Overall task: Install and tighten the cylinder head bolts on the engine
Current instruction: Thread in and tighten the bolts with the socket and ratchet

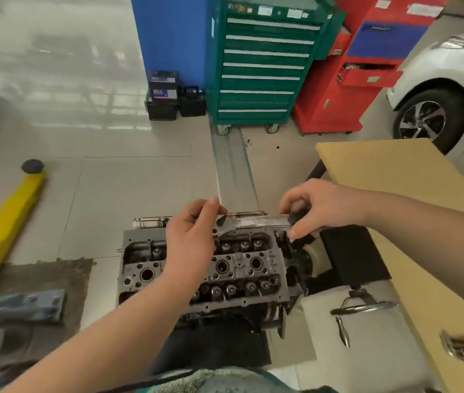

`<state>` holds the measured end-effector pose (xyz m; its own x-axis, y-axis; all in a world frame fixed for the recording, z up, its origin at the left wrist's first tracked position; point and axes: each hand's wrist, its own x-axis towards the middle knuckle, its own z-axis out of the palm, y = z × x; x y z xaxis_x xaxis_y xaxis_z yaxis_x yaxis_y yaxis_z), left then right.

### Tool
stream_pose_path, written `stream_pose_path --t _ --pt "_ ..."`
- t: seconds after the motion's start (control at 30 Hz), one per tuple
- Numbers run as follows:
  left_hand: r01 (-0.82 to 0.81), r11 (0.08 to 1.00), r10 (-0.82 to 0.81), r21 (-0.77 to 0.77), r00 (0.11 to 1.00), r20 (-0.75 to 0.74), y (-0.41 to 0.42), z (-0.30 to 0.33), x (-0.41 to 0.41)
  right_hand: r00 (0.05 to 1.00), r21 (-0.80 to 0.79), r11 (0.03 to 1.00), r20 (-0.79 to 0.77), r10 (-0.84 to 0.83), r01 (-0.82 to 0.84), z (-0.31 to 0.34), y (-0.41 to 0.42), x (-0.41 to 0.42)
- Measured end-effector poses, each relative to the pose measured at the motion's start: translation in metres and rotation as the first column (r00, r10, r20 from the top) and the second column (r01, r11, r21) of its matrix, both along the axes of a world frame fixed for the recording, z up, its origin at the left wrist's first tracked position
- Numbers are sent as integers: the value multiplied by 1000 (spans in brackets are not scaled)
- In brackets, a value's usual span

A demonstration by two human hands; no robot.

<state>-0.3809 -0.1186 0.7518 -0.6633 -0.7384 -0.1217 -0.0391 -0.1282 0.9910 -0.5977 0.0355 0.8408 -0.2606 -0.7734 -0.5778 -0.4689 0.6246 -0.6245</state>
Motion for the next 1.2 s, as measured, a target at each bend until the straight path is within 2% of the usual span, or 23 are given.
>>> stream_pose_path --t 0.2,0.27,0.33,0.47,0.6,0.73,0.8,0.9,1.0,1.1,1.2 --pt "-257 966 257 -12 966 30 22 7 -7 974 21 974 28 224 -225 -7 -35 -42" --pt "-319 948 319 -8 947 23 26 8 -11 940 96 938 112 322 -332 -13 -43 -48" --pt "-340 941 339 8 941 12 29 10 -16 884 183 882 272 380 -435 -20 -43 -50" --pt "-363 930 364 52 931 -4 30 15 -28 759 196 835 557 336 -514 -27 -35 -56" --pt "-399 915 401 63 916 -13 26 12 -33 609 119 791 710 354 -599 -30 -41 -57" --pt "-387 921 388 31 922 -18 24 7 -36 488 80 827 837 247 -556 -43 -39 -57" --pt "-385 922 386 30 922 -23 21 6 -39 519 75 834 812 266 -547 -45 -40 -59" --pt "-392 917 395 68 917 -45 17 6 -40 623 80 828 700 350 -555 -42 -39 -57" --pt "-354 932 358 78 932 -59 14 6 -39 695 80 853 621 363 -516 -37 -34 -50" --pt "-301 950 307 85 949 -68 12 8 -38 753 87 887 570 329 -453 -31 -25 -39" --pt "-167 983 172 73 982 -72 4 8 -34 801 114 927 548 242 -358 -27 -8 -18"
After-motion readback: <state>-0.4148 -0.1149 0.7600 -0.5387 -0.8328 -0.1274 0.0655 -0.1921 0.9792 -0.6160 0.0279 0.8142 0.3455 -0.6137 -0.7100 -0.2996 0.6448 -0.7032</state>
